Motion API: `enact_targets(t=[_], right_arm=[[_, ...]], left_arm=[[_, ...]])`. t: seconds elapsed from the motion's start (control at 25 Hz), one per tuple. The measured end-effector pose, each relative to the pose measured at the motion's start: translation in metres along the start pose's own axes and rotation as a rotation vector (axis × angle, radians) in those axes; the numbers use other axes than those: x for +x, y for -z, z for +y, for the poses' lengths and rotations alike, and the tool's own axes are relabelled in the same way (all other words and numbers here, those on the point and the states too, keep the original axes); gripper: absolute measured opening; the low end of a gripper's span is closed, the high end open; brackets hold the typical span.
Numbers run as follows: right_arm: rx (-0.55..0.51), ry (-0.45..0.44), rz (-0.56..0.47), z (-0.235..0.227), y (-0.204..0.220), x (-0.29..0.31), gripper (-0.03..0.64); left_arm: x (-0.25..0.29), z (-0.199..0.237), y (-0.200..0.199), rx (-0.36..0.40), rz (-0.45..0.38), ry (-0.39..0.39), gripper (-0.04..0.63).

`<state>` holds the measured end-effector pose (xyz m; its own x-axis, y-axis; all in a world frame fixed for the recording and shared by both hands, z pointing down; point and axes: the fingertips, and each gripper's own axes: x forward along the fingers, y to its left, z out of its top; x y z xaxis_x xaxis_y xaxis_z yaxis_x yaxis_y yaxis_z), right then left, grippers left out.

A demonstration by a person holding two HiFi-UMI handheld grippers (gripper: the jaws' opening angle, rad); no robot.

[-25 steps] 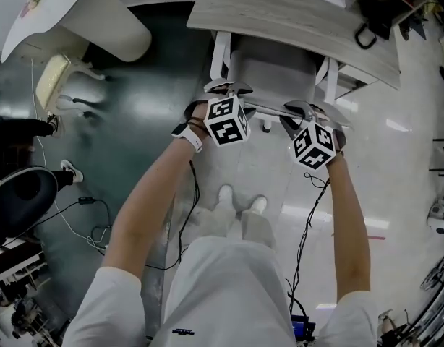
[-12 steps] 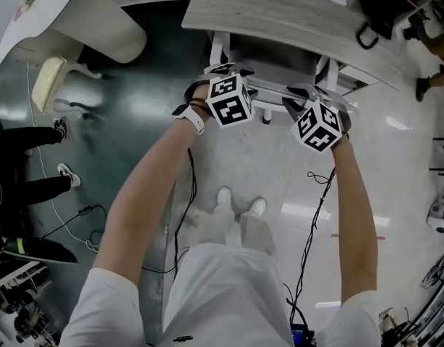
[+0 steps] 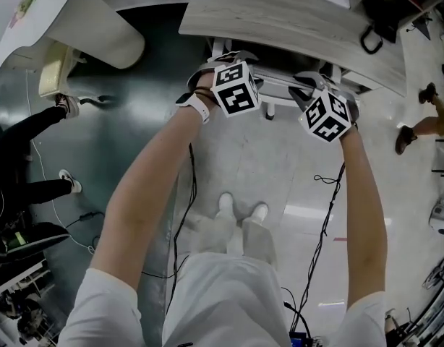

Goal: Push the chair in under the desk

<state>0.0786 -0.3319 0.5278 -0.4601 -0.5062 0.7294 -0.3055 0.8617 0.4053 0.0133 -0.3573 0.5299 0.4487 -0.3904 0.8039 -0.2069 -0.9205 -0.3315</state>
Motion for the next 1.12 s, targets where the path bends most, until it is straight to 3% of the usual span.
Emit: enact_targets(t=[0.4,0.8,1.12], right_arm=[[0.008,-0.020,0.003,-0.040,0.002,0.016,0.117],[-0.023,0.024,0.054,-0.039,0.009,0.025,0.115],[-0.059,0.046,0.036,-0.033,0.013,0.029,0.114]], left_arm=[[0.014,0.038,-0.011,0.010,-0.007,0.005,0.206],[0.017,0.037,-0.011,0.027,-0.021,-0.024,0.204],[0.025,0.035,-0.003,0.023,-0.005,-0.037,0.207]])
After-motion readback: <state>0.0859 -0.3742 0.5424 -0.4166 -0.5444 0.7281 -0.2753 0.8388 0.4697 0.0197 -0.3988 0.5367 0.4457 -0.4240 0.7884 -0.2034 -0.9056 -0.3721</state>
